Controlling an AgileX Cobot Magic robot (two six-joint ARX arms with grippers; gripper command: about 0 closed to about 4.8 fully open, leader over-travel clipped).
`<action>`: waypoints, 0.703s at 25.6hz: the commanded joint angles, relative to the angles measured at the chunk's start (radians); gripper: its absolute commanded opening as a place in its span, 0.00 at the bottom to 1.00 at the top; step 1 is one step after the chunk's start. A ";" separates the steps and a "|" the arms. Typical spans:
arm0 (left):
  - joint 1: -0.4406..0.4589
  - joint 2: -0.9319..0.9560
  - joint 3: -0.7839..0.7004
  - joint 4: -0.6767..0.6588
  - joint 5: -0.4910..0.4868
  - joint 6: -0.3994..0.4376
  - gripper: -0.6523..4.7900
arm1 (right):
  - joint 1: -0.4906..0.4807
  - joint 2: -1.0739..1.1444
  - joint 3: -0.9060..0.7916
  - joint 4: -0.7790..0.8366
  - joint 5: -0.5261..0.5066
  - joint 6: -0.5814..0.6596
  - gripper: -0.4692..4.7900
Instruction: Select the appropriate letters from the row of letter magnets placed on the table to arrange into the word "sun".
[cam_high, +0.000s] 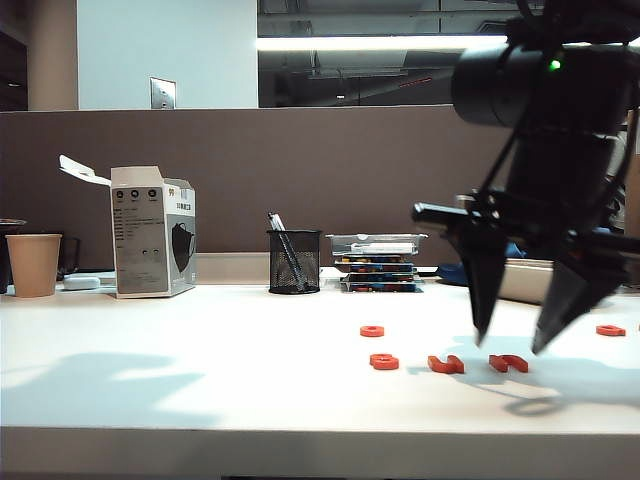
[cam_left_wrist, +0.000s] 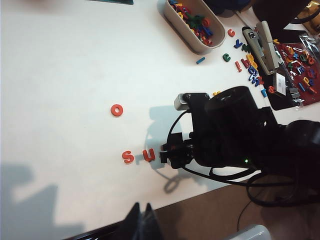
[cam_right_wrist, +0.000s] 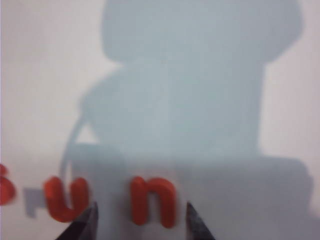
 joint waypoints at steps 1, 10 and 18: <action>0.001 -0.003 0.002 0.002 0.001 0.005 0.11 | 0.000 -0.005 0.042 0.000 -0.028 -0.025 0.51; 0.001 -0.002 0.002 0.004 0.001 0.004 0.11 | -0.018 -0.005 0.184 -0.057 0.005 -0.134 0.51; 0.001 -0.002 0.002 0.006 0.001 0.004 0.11 | -0.109 -0.005 0.438 -0.144 0.040 -0.336 0.46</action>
